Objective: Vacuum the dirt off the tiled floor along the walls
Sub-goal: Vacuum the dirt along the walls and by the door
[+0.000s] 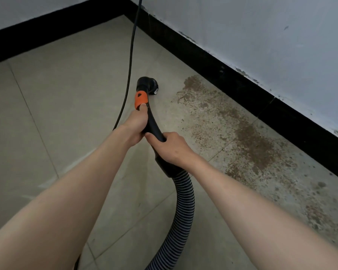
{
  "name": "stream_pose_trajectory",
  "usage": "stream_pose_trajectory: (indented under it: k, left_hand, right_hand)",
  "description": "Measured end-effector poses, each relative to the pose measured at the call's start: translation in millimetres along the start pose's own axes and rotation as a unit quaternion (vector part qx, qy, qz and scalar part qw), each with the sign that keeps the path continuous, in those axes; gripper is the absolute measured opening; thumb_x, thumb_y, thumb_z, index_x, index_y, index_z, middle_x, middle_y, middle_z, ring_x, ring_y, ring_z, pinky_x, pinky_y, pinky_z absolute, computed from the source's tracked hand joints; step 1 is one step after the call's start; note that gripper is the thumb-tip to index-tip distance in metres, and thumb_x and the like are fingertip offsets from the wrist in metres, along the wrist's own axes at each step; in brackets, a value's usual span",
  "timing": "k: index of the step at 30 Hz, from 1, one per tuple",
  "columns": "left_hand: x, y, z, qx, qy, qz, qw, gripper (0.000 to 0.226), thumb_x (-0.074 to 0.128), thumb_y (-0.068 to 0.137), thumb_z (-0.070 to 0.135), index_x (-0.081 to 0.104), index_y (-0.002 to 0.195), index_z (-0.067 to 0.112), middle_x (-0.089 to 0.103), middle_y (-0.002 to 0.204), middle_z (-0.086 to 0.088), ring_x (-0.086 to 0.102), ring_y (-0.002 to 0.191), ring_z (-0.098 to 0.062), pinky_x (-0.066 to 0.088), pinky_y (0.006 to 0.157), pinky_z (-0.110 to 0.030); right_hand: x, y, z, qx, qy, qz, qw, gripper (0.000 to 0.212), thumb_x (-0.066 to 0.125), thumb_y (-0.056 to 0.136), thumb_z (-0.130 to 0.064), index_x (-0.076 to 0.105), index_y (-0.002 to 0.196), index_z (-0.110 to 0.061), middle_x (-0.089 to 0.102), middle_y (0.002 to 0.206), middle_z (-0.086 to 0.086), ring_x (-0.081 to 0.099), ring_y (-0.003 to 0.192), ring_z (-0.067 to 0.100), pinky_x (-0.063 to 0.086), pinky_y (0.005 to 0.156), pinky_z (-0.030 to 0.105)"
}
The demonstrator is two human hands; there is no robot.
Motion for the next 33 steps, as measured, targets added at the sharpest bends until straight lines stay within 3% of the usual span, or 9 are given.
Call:
stream_pose_trajectory:
  k: [5,10,21,26,30,33]
  left_hand:
    - [5.1,-7.8,-7.7,-0.002,-0.010,-0.014,1.000,0.032,0.030,0.103,0.035,0.042,0.108,0.006,0.051,0.083,-0.003,0.052,0.072,-0.013,0.042,0.057,-0.022]
    - [14.1,-37.1,-25.9,-0.033,-0.033,-0.055,0.997,0.032,0.030,0.103,0.034,0.043,0.108,0.005,0.052,0.087,-0.005,0.052,0.076,-0.014,0.042,0.058,-0.024]
    - [2.1,-118.3,-67.6,-0.085,-0.089,-0.074,0.990,0.042,0.032,0.101,0.038,0.041,0.121,0.003,0.051,0.089,-0.007,0.052,0.078,-0.017,0.044,0.061,-0.028]
    - [7.3,-143.5,-83.2,-0.117,-0.111,-0.099,0.982,0.052,0.037,0.096,0.056,0.043,0.115,0.008,0.050,0.087,-0.004,0.052,0.077,-0.016,0.044,0.070,-0.028]
    - [14.9,-157.0,-87.1,-0.123,-0.113,-0.100,0.981,0.049,0.038,0.096,0.054,0.043,0.113,0.008,0.050,0.086,-0.003,0.051,0.076,-0.016,0.043,0.073,-0.031]
    - [17.7,-158.4,-84.0,-0.115,-0.109,-0.091,0.983,0.054,0.038,0.096,0.054,0.043,0.121,0.007,0.051,0.089,-0.004,0.052,0.077,-0.016,0.042,0.078,-0.033]
  right_hand:
    - [-2.0,-12.3,7.6,0.008,-0.011,0.007,1.000,0.044,0.049,0.089,-0.064,0.053,0.071,-0.024,0.067,0.077,0.001,0.067,0.076,0.024,0.055,0.075,0.039]
    - [-5.8,-47.9,22.5,0.017,-0.026,0.018,0.999,0.044,0.050,0.089,-0.063,0.051,0.066,-0.024,0.060,0.065,-0.005,0.061,0.061,0.017,0.046,0.058,0.029]
    - [2.9,-137.8,24.7,0.034,-0.054,-0.018,0.998,0.046,0.051,0.088,-0.063,0.051,0.065,-0.022,0.063,0.067,-0.001,0.068,0.073,0.025,0.054,0.071,0.036]
    - [5.0,-167.8,34.6,0.043,-0.069,-0.012,0.997,0.048,0.049,0.085,-0.066,0.053,0.067,-0.021,0.069,0.074,0.003,0.070,0.073,0.025,0.057,0.074,0.040]
    - [4.7,-181.8,40.6,0.053,-0.069,-0.003,0.996,0.049,0.049,0.084,-0.067,0.054,0.069,-0.021,0.071,0.077,0.005,0.070,0.075,0.026,0.057,0.075,0.040]
    - [2.2,-180.9,40.5,0.061,-0.068,0.002,0.996,0.049,0.049,0.084,-0.067,0.054,0.068,-0.021,0.070,0.076,0.004,0.069,0.074,0.025,0.056,0.073,0.037]
Point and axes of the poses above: each hand's wrist, its own y-axis towards the middle knuckle, its own x-axis out of the palm, z = x × y, the point moved 4 cm from there along y, towards the middle knuckle
